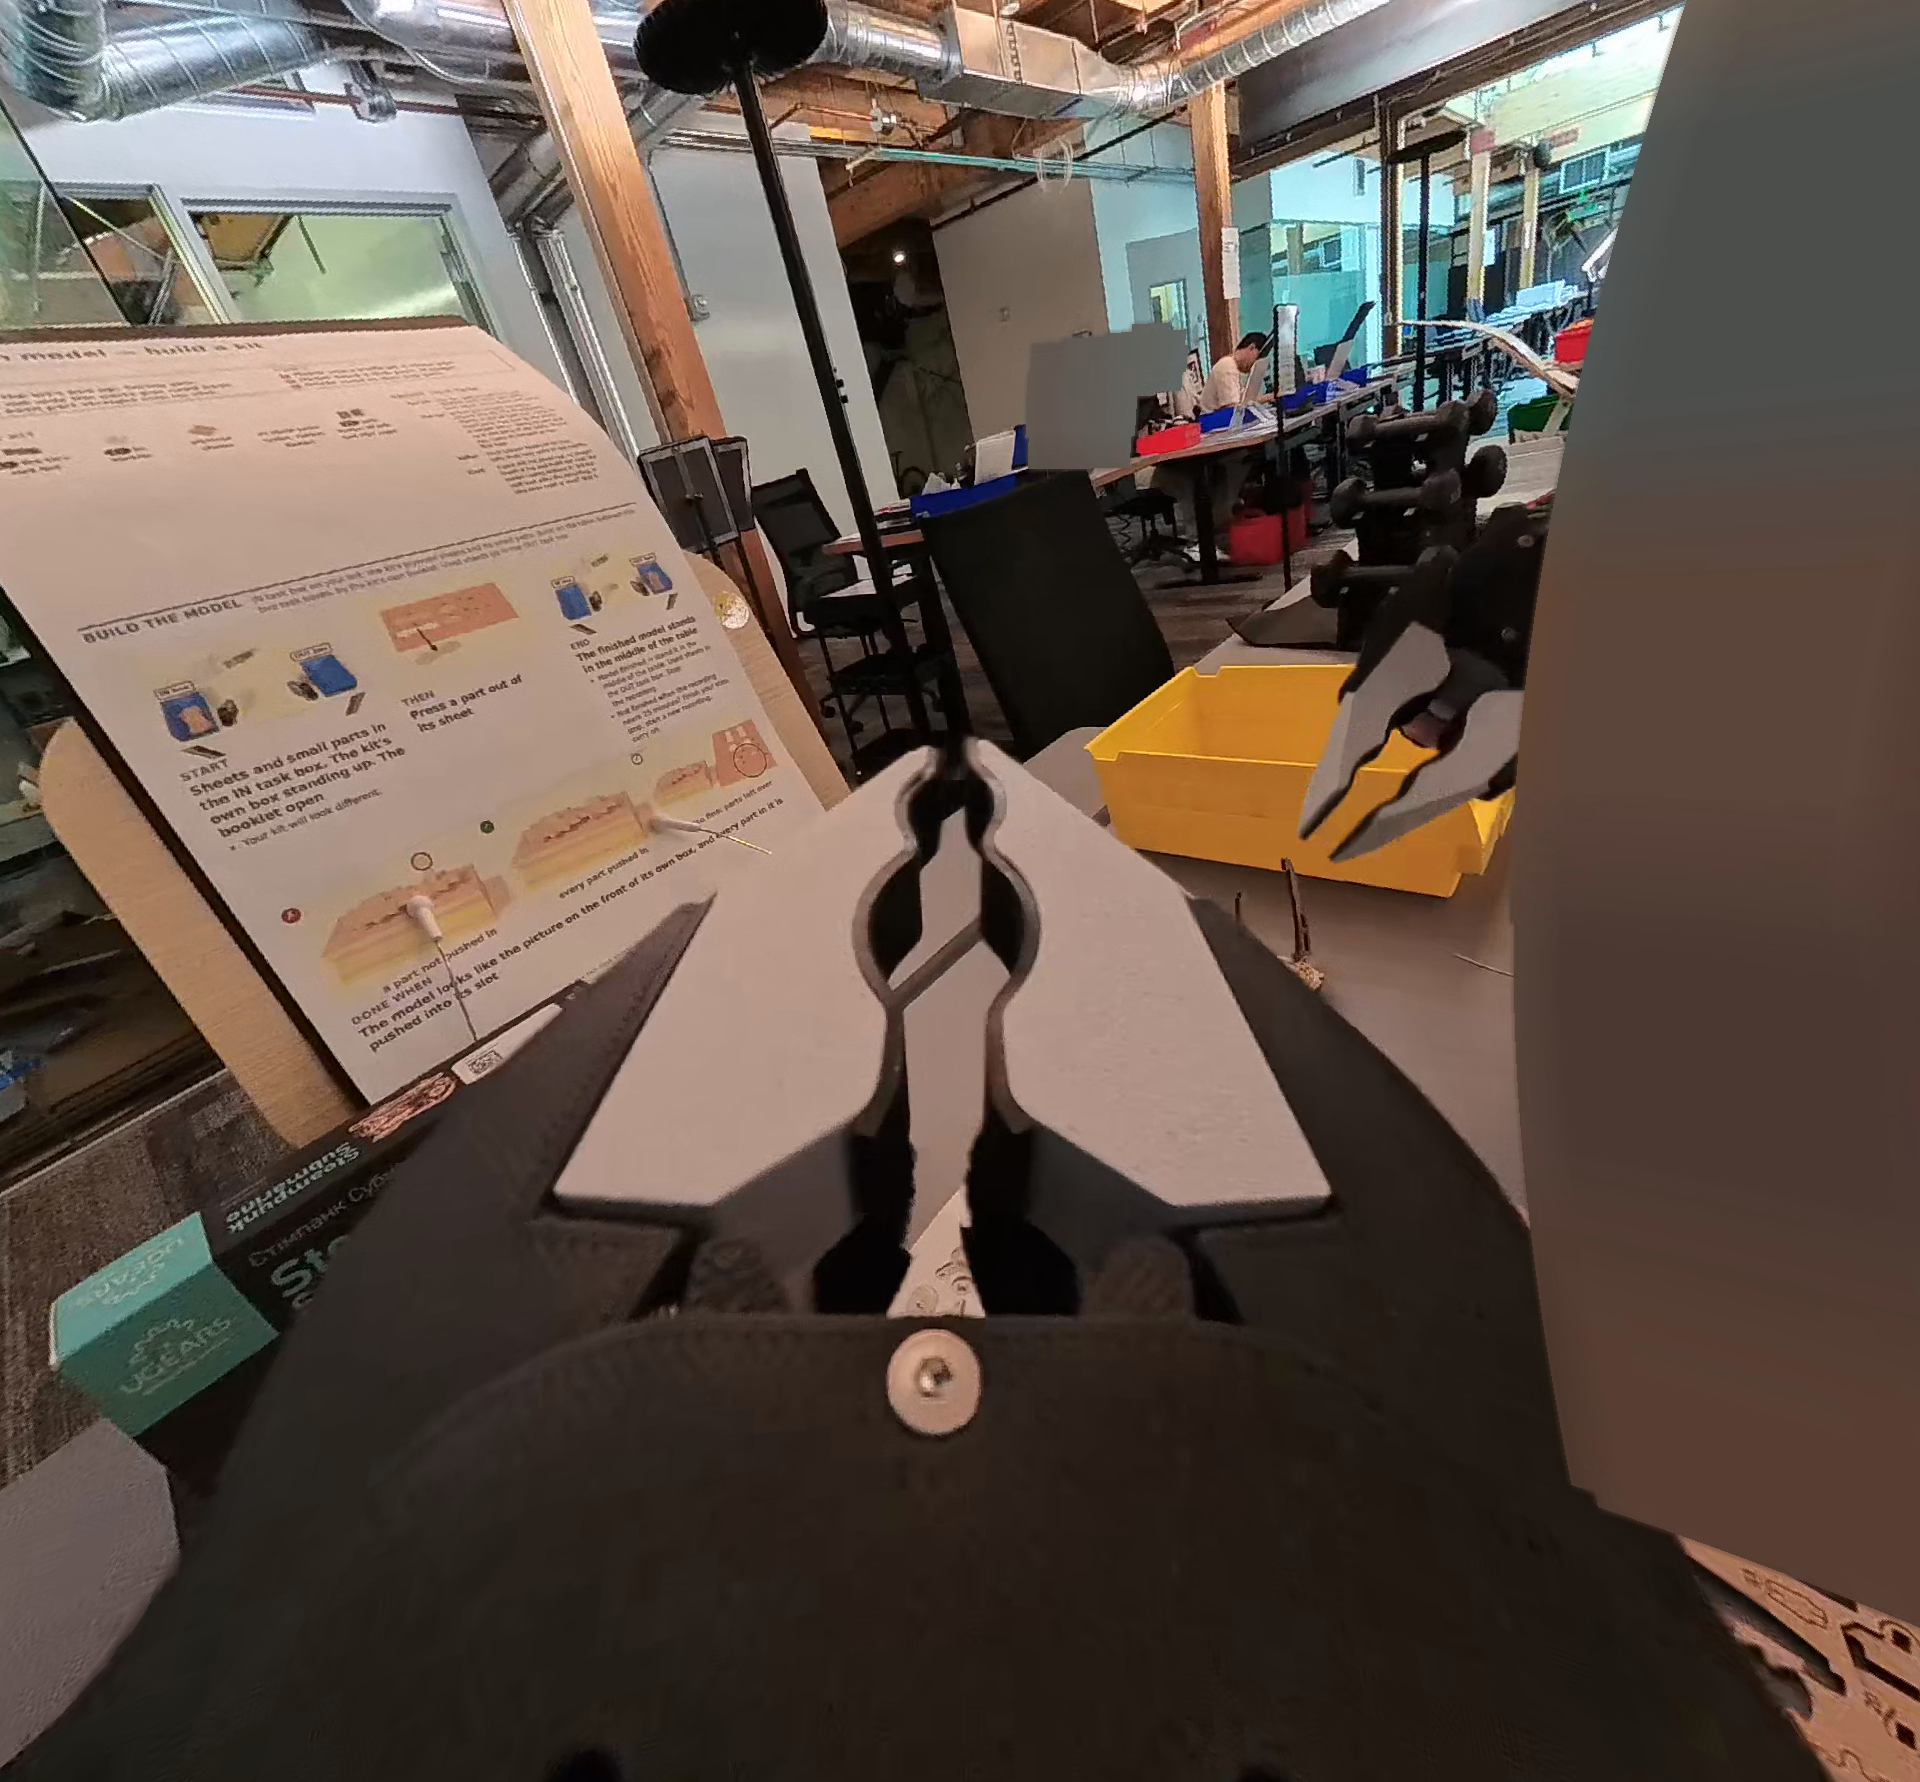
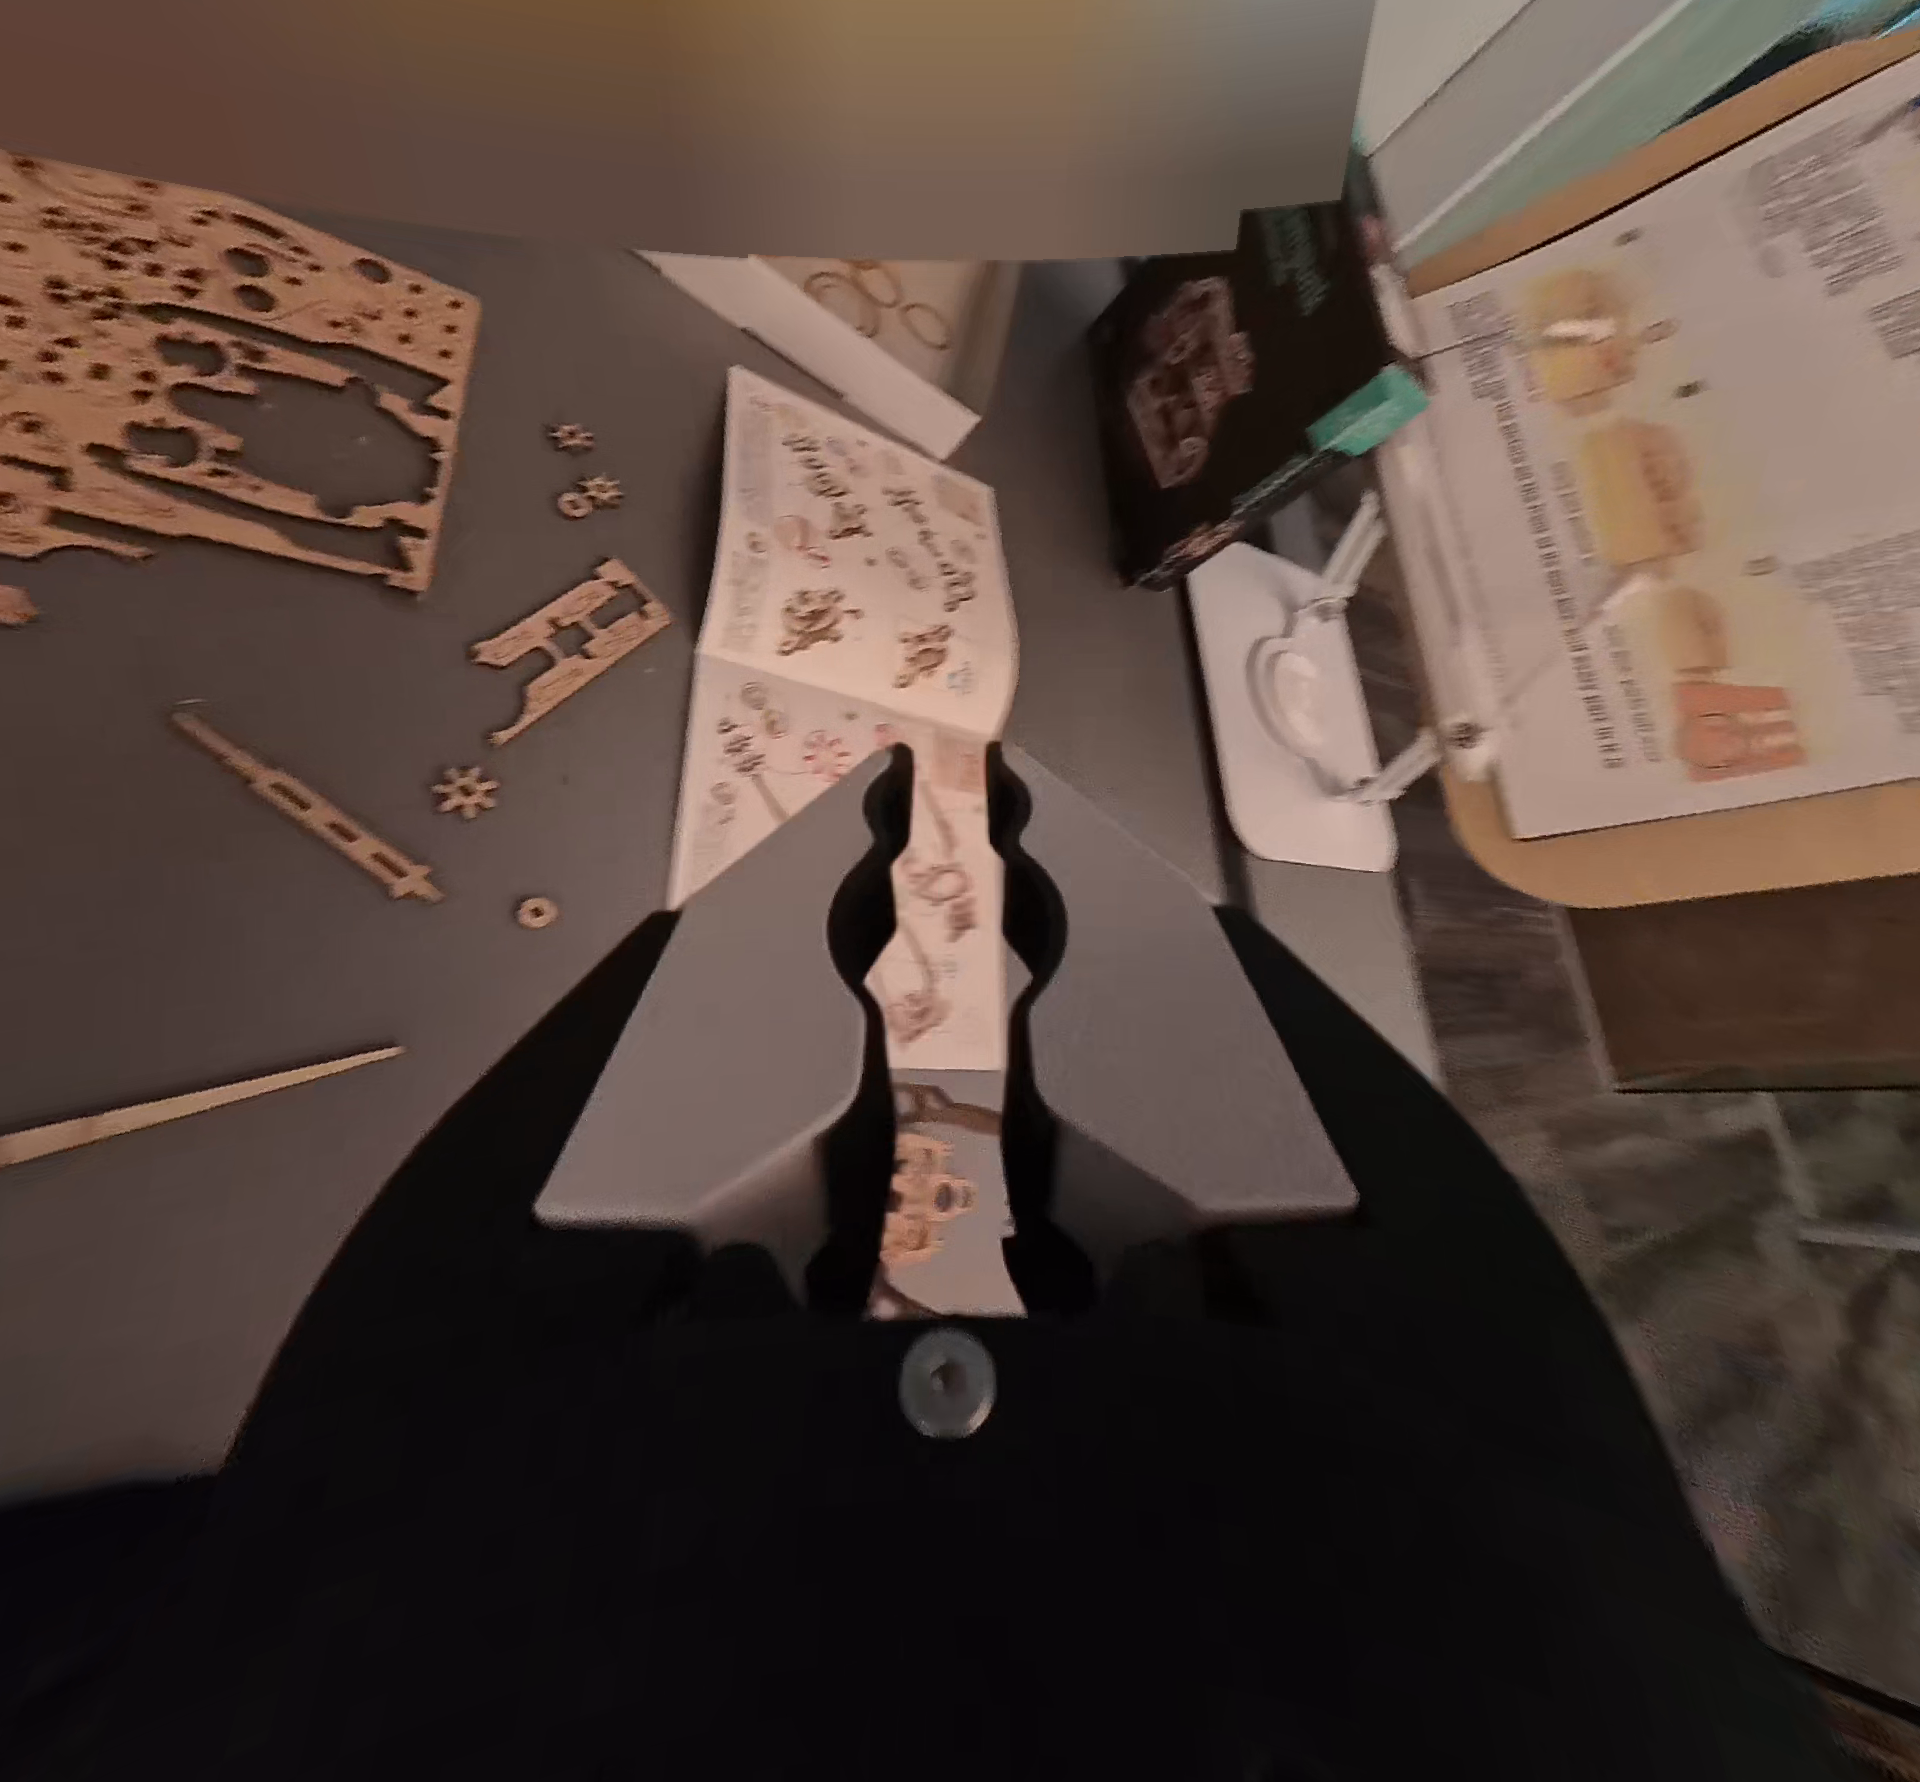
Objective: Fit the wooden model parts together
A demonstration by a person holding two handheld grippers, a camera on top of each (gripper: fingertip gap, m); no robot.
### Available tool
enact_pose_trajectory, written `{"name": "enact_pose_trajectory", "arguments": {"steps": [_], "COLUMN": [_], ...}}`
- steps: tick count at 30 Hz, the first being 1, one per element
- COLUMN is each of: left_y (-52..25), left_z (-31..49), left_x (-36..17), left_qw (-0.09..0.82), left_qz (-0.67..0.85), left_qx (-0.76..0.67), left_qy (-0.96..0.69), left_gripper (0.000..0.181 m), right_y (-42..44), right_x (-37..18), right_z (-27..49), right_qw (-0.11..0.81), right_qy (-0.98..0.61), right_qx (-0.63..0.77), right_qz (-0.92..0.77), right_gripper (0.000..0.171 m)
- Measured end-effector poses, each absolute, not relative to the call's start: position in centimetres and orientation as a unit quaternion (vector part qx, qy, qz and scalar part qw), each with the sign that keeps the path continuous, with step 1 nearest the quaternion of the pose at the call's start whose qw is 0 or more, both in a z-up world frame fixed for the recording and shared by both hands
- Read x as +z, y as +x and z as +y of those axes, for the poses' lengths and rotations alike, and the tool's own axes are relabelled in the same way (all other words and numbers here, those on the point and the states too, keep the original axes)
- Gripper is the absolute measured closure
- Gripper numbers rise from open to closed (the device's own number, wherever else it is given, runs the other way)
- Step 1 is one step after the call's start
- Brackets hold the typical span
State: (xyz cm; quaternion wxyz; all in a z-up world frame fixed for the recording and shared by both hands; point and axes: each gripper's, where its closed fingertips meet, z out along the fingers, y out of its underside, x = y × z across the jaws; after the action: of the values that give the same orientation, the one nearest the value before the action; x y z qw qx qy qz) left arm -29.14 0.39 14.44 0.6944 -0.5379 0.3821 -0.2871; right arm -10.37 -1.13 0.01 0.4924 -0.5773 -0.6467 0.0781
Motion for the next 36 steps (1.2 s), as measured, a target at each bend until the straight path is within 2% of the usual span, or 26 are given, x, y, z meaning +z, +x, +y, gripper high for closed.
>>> {"name": "enact_pose_trajectory", "arguments": {"steps": [1, 2, 3, 5, 6, 14, 24, 26, 36], "left_y": [-29.1, -29.0, -28.9, -28.8, -28.6, -27.7, -25.9, -25.3, -24.8], "left_z": [0.5, 0.6, 0.9, 1.2, 1.2, 0.1, -0.2, -0.3, -0.1], "left_x": [14.4, 14.2, 14.1, 13.8, 13.6, 13.0, 11.3, 10.8, 9.9], "left_qw": [0.692, 0.688, 0.685, 0.676, 0.669, 0.640, 0.617, 0.609, 0.595], "left_qz": [0.379, 0.377, 0.373, 0.363, 0.365, 0.397, 0.420, 0.425, 0.428], "left_qx": [-0.290, -0.292, -0.295, -0.302, -0.309, -0.325, -0.326, -0.331, -0.339], "left_qy": [-0.542, -0.547, -0.553, -0.566, -0.569, -0.572, -0.580, -0.582, -0.589], "left_gripper": [0.175, 0.168, 0.158, 0.132, 0.125, 0.128, 0.129, 0.130, 0.132], "right_y": [-10.6, -10.7, -10.6, -10.2, -10.2, -11.0, -12.3, -12.1, -12.0], "right_x": [-0.8, -1.8, -3.0, -5.1, -6.0, -10.1, -15.6, -16.3, -16.5], "right_z": [-1.7, -2.3, -2.8, -3.1, -3.7, -8.3, -9.8, -9.7, -9.8], "right_qw": [0.471, 0.443, 0.408, 0.354, 0.327, 0.231, 0.257, 0.239, 0.226], "right_qy": [-0.585, -0.600, -0.619, -0.645, -0.650, -0.632, -0.597, -0.605, -0.626], "right_qx": [0.103, 0.132, 0.154, 0.166, 0.181, 0.219, 0.217, 0.215, 0.258], "right_qz": [-0.652, -0.653, -0.653, -0.657, -0.662, -0.707, -0.729, -0.729, -0.701], "right_gripper": [0.151, 0.136, 0.127, 0.126, 0.123, 0.128, 0.130, 0.138, 0.152]}}
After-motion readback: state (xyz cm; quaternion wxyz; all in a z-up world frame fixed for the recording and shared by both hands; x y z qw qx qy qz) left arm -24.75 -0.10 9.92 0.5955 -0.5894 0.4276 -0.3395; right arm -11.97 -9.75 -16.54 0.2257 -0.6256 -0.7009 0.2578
